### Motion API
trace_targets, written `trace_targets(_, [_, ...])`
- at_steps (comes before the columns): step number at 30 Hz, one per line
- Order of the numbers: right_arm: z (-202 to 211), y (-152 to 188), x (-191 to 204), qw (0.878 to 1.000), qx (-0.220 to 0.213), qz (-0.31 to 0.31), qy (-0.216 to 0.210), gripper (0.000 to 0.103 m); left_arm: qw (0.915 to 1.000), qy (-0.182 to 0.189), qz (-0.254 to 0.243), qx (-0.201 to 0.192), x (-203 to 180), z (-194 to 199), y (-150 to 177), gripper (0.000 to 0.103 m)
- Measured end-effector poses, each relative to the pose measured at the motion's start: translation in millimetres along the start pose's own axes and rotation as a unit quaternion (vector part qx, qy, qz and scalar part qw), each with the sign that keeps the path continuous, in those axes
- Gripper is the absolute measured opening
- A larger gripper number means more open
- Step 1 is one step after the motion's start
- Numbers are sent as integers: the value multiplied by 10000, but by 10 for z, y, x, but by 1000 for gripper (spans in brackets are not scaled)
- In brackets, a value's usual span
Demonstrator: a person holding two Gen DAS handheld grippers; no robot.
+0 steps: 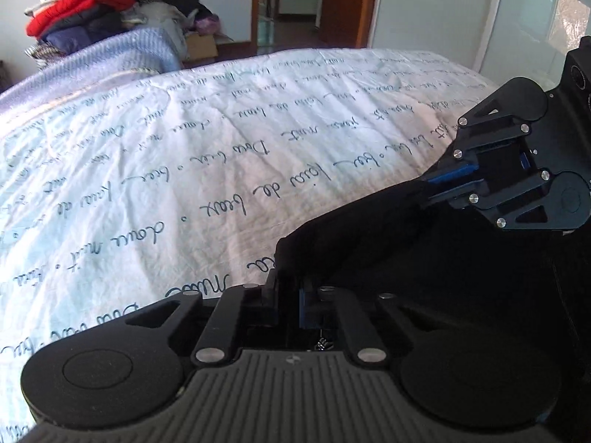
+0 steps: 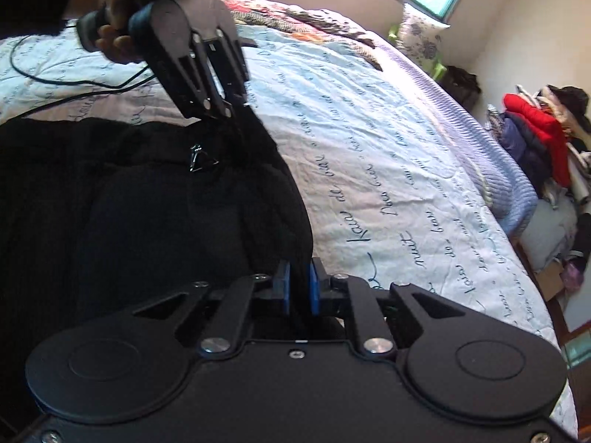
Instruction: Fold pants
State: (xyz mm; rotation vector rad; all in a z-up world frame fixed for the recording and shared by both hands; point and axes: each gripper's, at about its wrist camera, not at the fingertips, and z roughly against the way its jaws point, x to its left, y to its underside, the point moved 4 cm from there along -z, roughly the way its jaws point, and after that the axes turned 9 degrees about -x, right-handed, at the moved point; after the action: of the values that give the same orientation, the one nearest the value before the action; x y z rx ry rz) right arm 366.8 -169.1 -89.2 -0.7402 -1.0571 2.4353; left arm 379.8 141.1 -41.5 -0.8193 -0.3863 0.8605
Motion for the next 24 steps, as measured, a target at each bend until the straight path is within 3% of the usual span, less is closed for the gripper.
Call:
trace_targets(6, [521,-204,437,9985,-258,119,458,11,9967,-232,-205,-749,-286,689,58,8])
trace_targets(12, [1250,-342,1308,9987,-385,200,253,11,9927,-19,-420,-1130,-782,1526,482,11])
trace_targets(16, [1496,-328,1899,9993,-322,36,-179,11,9921,51,-444,-1169,-1093,1852,882,11])
trace_targets(19, [1451,-261,2295,9987,-227,-76,-447,11,9954,-90,-245,-920,-1132,1804,1191,12])
trace_targets(21, [1338,-212,2456,9983,-151,-297,-484,11,9972,-247,-7,-707,-1089,1722,1379,12])
trace_targets(24, [1251,-187,2578,9977,-217,-503,-390,12,9964,-435,73,-718,-1084,1767,1508,12])
